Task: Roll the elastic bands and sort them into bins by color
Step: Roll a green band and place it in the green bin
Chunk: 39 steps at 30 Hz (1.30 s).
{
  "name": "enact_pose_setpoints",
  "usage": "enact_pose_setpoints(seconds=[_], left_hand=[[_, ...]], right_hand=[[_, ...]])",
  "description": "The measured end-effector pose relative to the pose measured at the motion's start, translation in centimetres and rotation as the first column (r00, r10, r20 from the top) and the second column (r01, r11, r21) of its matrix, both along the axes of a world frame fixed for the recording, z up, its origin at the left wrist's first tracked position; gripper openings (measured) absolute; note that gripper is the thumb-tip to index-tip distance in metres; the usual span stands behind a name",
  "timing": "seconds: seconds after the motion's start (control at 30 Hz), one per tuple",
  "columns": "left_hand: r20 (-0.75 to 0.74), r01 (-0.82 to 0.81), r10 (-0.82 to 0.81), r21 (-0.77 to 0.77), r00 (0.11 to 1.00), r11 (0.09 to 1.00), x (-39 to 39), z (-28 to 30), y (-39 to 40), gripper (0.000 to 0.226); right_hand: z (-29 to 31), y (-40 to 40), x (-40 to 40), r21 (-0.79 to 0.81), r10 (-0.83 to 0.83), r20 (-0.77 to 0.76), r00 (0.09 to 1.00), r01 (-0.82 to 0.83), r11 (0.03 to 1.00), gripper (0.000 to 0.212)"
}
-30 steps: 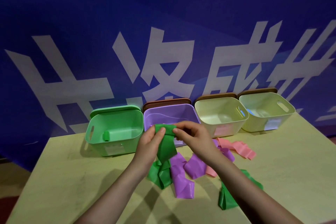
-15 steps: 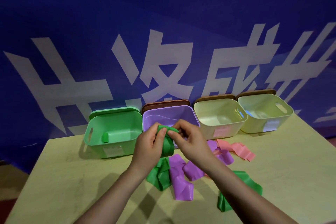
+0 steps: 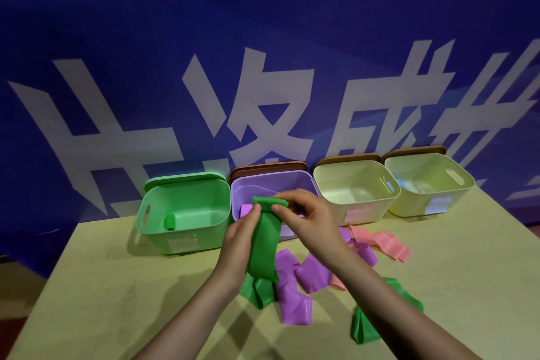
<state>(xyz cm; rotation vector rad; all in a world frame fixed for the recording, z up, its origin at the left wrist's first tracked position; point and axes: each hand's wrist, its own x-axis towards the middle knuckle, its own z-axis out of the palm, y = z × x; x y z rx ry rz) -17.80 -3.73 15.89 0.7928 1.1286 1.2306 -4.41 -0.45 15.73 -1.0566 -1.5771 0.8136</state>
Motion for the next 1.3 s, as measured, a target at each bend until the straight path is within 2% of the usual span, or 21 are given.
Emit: enact_pose_setpoints(seconds=[0.1, 0.17, 0.3, 0.4, 0.53, 0.63, 0.73, 0.8, 0.9, 1.07, 1.3], left_hand=[[0.019, -0.020, 0.020, -0.040, 1.000, 0.999, 0.1, -0.7, 0.2, 0.028], [0.051, -0.030, 0.034, -0.073, 0.998, 0.997, 0.2, -0.9, 0.3, 0.028], [0.080, -0.001, 0.008, -0.097, 0.997, 0.995, 0.4, -0.8, 0.0, 0.035], [0.028, -0.011, 0.012, -0.063, 1.000, 0.998, 0.3, -1.2, -0.2, 0.032], [-0.039, -0.055, 0.054, -0.023, 0.998, 0.998, 0.2, -1.2, -0.3, 0.021], [-0.110, -0.033, 0.035, 0.022, 0.993, 0.999, 0.1, -0.7, -0.3, 0.024], [-0.164, 0.025, -0.017, 0.048, 0.986, 0.999, 0.3, -0.2, -0.3, 0.030], [-0.197, 0.003, 0.009, 0.063, 0.980, 0.998, 0.0, -0.3, 0.1, 0.031], [-0.203, -0.015, 0.027, 0.064, 0.979, 0.998, -0.3, -0.4, 0.5, 0.029], [-0.124, -0.026, 0.026, 0.004, 0.992, 1.000, -0.3, -0.9, 0.6, 0.029], [-0.086, -0.004, 0.006, 0.023, 0.996, 1.000, 0.3, -0.6, 0.0, 0.046]], right_hand=[[-0.1, 0.0, 0.3, 0.207, -0.033, 0.218, 0.975, -0.013, 0.978, 0.020], [-0.2, 0.1, 0.7, 0.266, -0.025, 0.321, 0.947, -0.065, 0.962, 0.025], [-0.7, 0.4, 1.4, 0.317, -0.010, 0.455, 0.890, -0.152, 0.936, 0.030], [-1.1, 0.1, 1.6, 0.267, 0.050, 0.486, 0.873, -0.203, 0.942, 0.031], [-0.9, -0.5, 1.7, 0.015, 0.199, 0.313, 0.929, -0.214, 0.977, 0.037], [-0.6, -0.6, 1.2, -0.149, 0.183, 0.165, 0.969, -0.159, 0.976, 0.033], [-0.3, 0.0, 0.7, -0.299, 0.196, 0.094, 0.976, -0.160, 0.941, 0.024], [-0.2, 0.3, 0.2, -0.320, 0.216, 0.056, 0.975, -0.187, 0.929, 0.013], [-0.1, 0.2, -0.6, -0.336, 0.182, -0.060, 0.982, -0.191, 0.922, 0.013], [-0.5, -0.1, -1.0, -0.341, 0.158, -0.068, 0.985, -0.172, 0.924, 0.013], [-0.4, -0.5, -0.5, -0.348, 0.181, -0.116, 0.977, -0.211, 0.914, 0.013]])
